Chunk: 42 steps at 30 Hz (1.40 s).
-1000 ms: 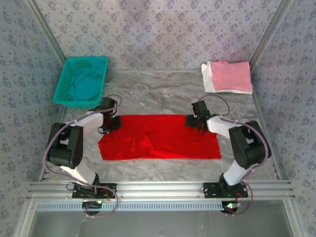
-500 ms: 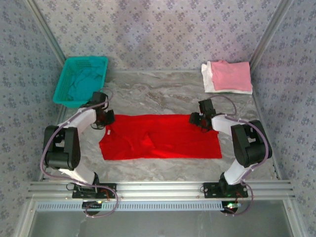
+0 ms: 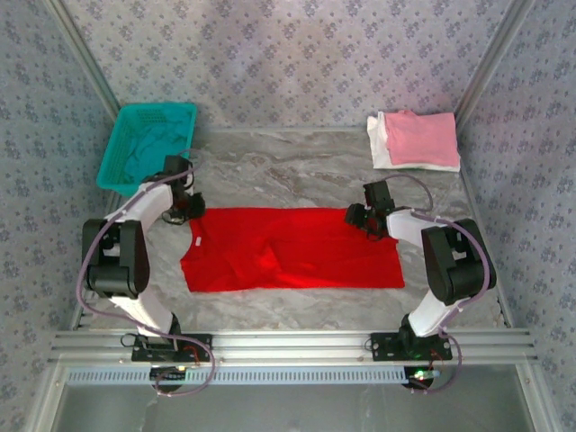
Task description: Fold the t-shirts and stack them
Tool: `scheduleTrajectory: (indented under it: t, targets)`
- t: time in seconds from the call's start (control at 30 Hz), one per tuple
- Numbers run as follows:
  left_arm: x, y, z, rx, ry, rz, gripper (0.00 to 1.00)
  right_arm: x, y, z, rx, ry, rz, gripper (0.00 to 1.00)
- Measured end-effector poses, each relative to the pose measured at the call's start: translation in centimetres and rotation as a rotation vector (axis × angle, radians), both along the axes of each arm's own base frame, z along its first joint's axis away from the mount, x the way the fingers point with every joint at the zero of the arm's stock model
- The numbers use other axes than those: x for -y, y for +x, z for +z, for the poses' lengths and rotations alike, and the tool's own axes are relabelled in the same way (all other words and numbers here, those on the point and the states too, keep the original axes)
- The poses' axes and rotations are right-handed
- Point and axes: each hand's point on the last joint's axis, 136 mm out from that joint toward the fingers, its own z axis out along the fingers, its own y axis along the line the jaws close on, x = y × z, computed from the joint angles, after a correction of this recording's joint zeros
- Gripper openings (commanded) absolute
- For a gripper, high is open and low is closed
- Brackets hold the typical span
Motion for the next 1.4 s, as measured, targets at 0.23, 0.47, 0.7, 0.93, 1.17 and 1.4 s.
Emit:
scheduleTrajectory:
  t: [0.23, 0.47, 0.7, 0.93, 1.17, 1.4]
  targets:
    - [-1.3, 0.7, 0.6, 0.000, 0.066, 0.015, 0.27, 0.0, 0.0, 0.0, 0.001, 0.006, -0.009, 0.58]
    - [-1.1, -0.7, 1.1, 0.003, 0.081, 0.035, 0.32, 0.0, 0.0, 0.0, 0.001, 0.006, -0.009, 0.58]
    - [6.1, -8.7, 3.4, 0.095, -0.076, -0.059, 0.38, 0.0, 0.1, 0.1, 0.009, 0.007, -0.008, 0.59]
    - [10.7, -15.6, 0.2, -0.060, -0.167, -0.083, 0.38, 0.0, 0.1, 0.1, 0.013, 0.006, -0.004, 0.59]
    - [11.9, -19.2, -2.2, -0.171, -0.192, -0.044, 0.37, -0.2, 0.0, 0.1, 0.014, 0.000, 0.007, 0.59]
    - [12.1, -20.8, -3.6, -0.229, -0.198, -0.012, 0.37, -0.2, 0.0, 0.1, 0.015, -0.003, 0.008, 0.59]
